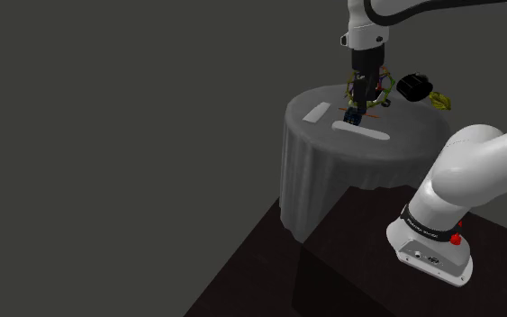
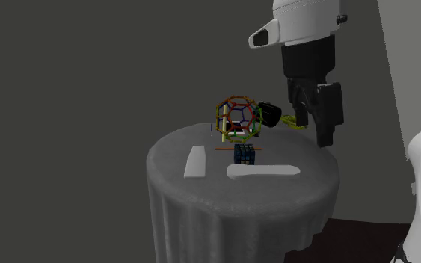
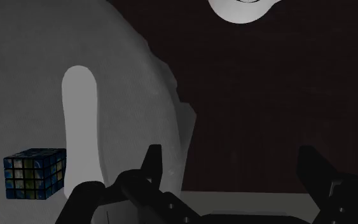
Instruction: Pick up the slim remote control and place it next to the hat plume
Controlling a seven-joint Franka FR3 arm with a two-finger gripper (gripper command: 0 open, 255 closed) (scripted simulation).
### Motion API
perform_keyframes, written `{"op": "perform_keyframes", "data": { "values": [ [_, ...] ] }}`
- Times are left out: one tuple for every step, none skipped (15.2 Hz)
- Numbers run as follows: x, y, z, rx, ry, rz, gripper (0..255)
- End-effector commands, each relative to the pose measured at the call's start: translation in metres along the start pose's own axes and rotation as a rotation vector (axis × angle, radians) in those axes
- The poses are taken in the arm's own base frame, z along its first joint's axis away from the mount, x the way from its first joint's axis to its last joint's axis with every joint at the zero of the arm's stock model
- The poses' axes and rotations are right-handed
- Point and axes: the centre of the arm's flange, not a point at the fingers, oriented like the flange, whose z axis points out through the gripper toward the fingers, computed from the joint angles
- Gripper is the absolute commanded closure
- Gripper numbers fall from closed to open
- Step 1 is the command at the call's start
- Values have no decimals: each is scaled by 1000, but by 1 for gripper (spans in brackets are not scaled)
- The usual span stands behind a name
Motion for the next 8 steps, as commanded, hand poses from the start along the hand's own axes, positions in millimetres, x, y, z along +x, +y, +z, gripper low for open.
{"op": "perform_keyframes", "data": {
  "values": [
    [0, 0, 0, 0, 0, 0, 0],
    [12, 2, 4, 6, 5, 47, 0],
    [24, 4, 7, 12, 10, 95, 0],
    [35, 7, 11, 18, 15, 142, 0],
    [47, 10, 14, 24, 20, 190, 0],
    [58, 14, 18, 30, 25, 237, 0],
    [70, 19, 21, 36, 30, 284, 0],
    [81, 24, 24, 42, 35, 332, 0]
  ]
}}
